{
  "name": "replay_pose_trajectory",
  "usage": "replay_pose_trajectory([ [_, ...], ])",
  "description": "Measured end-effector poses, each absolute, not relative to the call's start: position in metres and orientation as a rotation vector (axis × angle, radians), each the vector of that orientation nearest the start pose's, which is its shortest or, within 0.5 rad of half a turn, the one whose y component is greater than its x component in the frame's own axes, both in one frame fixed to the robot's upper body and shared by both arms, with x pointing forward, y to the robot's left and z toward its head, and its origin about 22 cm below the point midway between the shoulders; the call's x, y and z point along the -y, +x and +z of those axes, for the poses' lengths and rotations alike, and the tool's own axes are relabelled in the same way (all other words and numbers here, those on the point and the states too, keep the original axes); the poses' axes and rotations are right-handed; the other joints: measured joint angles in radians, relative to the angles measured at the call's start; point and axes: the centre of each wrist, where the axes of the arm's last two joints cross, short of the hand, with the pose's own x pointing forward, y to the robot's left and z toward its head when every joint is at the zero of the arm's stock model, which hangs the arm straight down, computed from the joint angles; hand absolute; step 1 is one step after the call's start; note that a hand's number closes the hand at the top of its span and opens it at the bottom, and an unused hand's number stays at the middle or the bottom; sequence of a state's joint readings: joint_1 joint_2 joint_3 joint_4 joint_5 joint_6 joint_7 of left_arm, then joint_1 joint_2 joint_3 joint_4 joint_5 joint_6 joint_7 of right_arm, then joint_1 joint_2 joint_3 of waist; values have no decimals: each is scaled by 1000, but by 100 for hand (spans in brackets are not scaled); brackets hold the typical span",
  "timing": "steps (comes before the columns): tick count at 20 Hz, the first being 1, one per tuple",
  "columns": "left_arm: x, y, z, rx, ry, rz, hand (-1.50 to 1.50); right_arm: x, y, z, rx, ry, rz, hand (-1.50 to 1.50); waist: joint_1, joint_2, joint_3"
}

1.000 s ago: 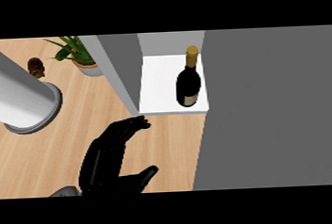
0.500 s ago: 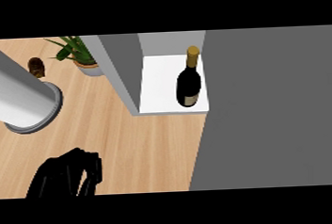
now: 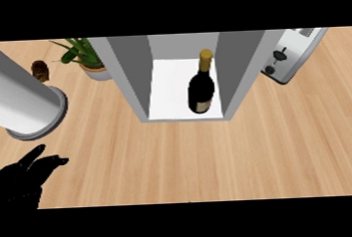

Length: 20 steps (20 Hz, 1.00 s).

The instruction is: Pick up the wine, place it into the cabinet and close the cabinet

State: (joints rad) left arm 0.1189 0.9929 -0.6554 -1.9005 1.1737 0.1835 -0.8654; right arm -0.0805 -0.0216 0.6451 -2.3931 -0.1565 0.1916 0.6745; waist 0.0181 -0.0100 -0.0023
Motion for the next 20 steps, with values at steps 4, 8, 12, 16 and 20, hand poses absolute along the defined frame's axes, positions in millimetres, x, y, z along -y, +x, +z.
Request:
replay_pose_trajectory([
  [4,-308,149,50,1855,-450,193,-150,108,123,190,1648,710,786,150,7,-2,-1],
  [8,-333,143,46,1850,-416,210,-150,94,121,191,1666,675,790,150,12,-2,-2],
  [12,-355,139,51,1855,-390,201,-150,91,120,194,1714,626,770,150,23,-3,-3],
  [16,-374,137,56,1859,-388,184,-150,88,121,197,1780,617,695,150,35,-1,-3],
  [20,-392,135,61,1858,-386,174,-150,82,129,202,1828,602,639,150,44,2,-3],
])
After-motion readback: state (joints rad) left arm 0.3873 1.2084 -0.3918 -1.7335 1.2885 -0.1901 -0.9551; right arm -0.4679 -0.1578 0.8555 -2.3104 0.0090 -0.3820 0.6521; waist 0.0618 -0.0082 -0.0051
